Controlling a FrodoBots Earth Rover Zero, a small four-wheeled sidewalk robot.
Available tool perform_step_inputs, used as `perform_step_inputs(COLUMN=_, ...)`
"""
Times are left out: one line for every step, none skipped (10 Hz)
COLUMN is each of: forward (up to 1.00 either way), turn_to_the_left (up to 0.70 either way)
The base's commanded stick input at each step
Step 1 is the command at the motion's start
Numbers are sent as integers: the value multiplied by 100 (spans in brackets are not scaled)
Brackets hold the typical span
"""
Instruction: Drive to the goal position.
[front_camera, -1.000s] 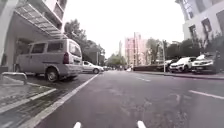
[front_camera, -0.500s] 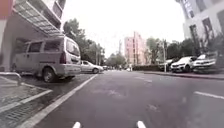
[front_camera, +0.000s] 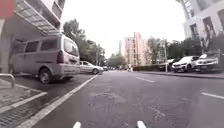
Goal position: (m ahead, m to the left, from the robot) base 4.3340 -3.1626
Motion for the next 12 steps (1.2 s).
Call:
perform_step_inputs(forward=45, turn_to_the_left=0)
perform_step_inputs(forward=45, turn_to_the_left=0)
perform_step_inputs(forward=45, turn_to_the_left=0)
perform_step_inputs(forward=45, turn_to_the_left=0)
perform_step_inputs(forward=45, turn_to_the_left=0)
perform_step_inputs(forward=45, turn_to_the_left=0)
perform_step_inputs(forward=45, turn_to_the_left=0)
perform_step_inputs(forward=45, turn_to_the_left=0)
perform_step_inputs(forward=45, turn_to_the_left=0)
perform_step_inputs(forward=45, turn_to_the_left=0)
perform_step_inputs(forward=45, turn_to_the_left=0)
perform_step_inputs(forward=45, turn_to_the_left=0)
